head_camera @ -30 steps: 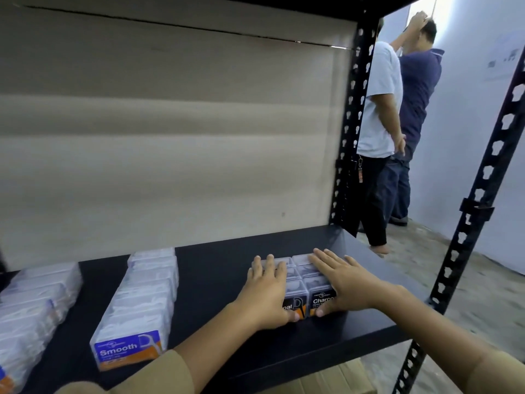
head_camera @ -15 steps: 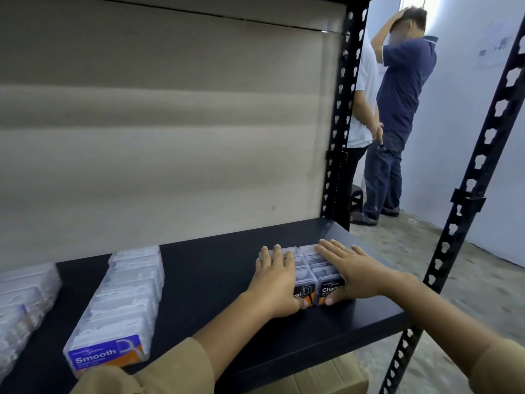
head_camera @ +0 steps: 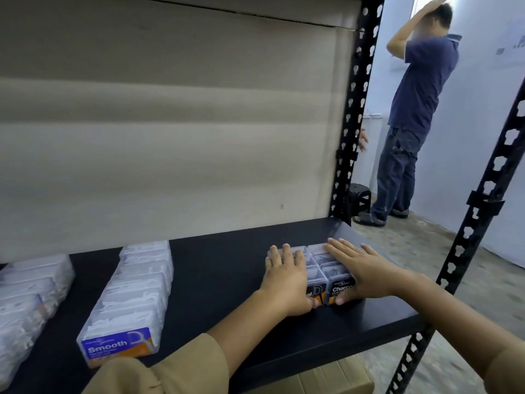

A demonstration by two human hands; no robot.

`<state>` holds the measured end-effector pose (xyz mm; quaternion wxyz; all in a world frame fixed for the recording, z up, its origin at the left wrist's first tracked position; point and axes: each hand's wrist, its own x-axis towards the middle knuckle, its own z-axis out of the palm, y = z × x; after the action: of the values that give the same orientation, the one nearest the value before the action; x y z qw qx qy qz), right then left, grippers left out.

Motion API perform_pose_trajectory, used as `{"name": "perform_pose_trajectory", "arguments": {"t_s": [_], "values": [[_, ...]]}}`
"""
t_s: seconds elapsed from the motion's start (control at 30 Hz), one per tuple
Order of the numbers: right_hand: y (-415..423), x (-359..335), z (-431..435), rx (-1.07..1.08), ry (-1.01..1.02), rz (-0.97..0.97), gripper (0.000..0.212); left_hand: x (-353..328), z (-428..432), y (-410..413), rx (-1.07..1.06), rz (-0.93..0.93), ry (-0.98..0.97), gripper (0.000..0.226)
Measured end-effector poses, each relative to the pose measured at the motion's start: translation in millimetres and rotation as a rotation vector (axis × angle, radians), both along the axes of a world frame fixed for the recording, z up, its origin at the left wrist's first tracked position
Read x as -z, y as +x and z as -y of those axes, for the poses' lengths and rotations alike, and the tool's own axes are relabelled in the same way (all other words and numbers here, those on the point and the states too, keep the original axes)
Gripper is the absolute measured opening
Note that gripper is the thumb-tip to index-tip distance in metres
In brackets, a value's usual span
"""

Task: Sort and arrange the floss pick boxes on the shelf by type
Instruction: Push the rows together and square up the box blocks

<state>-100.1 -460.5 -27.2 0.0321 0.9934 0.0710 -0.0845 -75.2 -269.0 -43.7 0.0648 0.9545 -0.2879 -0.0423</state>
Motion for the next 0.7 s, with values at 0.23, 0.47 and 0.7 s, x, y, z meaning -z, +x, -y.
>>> {"name": "perform_pose_trajectory", "arguments": {"t_s": [0.23,0.47,0.7], "values": [[-2,-4,-4,0.016,-0.115,0.004,0.138,-12,-13,-6,0.016,-0.051,0.016,0.108],[-12,-16,-71,-0.111,0.205,0.178,0.108,-27,-117,-39,-0.003,0.089,-0.244,0.084],[-7,0,-178,-0.318,0.423,0.283,0.090,-22,-234,-61,-0.203,0.238,-0.158,0.075]]}}
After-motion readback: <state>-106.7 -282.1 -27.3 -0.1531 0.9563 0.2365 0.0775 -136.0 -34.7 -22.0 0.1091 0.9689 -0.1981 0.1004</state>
